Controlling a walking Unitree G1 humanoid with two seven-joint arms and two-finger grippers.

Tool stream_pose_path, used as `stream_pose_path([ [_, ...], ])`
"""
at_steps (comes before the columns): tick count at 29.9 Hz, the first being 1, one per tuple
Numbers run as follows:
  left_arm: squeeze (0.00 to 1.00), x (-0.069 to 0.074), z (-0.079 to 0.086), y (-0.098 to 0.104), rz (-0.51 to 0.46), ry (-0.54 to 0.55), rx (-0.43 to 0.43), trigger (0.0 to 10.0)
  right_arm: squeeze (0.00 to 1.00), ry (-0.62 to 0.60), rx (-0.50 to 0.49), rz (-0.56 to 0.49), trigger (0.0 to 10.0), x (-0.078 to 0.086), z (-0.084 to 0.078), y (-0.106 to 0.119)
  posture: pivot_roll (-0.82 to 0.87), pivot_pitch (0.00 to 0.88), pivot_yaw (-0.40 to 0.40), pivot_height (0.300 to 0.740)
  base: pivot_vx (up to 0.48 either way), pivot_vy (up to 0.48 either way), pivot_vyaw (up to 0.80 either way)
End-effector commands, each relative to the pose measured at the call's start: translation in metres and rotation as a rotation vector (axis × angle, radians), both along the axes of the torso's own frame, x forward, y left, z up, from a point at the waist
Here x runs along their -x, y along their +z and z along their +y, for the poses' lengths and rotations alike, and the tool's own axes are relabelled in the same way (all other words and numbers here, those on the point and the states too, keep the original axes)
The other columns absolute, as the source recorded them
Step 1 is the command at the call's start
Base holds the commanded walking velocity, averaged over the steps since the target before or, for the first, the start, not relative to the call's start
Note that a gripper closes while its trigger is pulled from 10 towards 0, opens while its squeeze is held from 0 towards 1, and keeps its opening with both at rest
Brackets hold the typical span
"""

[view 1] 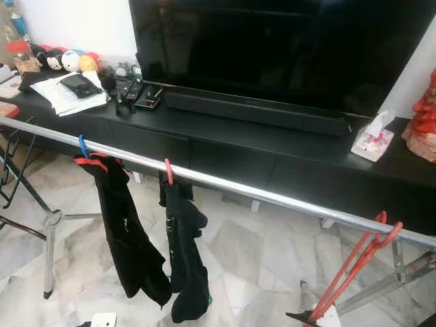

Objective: Hang hanger

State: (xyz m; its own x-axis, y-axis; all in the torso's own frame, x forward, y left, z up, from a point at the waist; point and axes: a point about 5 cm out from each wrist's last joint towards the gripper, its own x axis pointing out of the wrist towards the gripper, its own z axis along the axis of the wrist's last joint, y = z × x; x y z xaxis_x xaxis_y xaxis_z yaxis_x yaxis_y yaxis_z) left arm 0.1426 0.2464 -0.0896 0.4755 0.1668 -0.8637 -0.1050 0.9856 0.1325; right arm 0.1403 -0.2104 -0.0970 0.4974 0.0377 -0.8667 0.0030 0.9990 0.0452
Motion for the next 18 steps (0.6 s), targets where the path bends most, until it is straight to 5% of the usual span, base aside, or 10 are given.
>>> stream_pose_path([
  [1, 0.00, -0.002, 0.009, 0.003, 0.007, -0.003, -0.010, 10.0, 0.00, 0.009, 0.008, 0.005, 10.0, 0.001, -0.002, 0.000, -0.10, 0.000, -0.046, 0.740, 0.000, 0.000, 0.00],
  [9, 0.00, -0.006, 0.012, 0.006, 0.000, 0.004, -0.012, 10.0, 0.00, 0.009, 0.012, -0.001, 10.0, -0.004, -0.003, 0.002, -0.10, 0.000, -0.044, 0.740, 0.000, 0.000, 0.00],
  [18, 0.00, -0.011, -0.037, -0.005, -0.004, -0.021, 0.037, 10.0, 0.00, 0.004, 0.016, -0.005, 10.0, -0.004, -0.003, 0.002, -0.10, 0.000, -0.041, 0.740, 0.000, 0.000, 0.00],
])
